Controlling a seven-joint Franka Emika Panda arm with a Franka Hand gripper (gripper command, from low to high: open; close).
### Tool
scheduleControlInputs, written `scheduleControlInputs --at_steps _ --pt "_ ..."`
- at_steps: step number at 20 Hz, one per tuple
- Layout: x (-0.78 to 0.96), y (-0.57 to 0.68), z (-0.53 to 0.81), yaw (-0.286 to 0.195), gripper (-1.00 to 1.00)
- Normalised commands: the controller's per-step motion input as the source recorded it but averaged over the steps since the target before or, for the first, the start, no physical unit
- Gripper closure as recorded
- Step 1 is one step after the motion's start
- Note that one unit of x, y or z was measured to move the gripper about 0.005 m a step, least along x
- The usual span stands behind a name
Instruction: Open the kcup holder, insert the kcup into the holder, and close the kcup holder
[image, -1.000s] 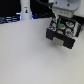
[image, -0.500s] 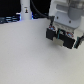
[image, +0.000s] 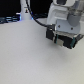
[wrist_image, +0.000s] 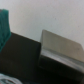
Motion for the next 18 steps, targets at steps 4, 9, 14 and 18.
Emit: scheduleControlInputs --at_steps 4,9,14,18 --pt "-0.43 0.07 -0.10 0.245 -1.00" --pt "-0.48 0.47 -0.01 0.105 -1.00" --pt "-0.60 0.46 0.01 0.094 -1.00" --pt "-0.73 0.41 0.01 0.090 -1.00"
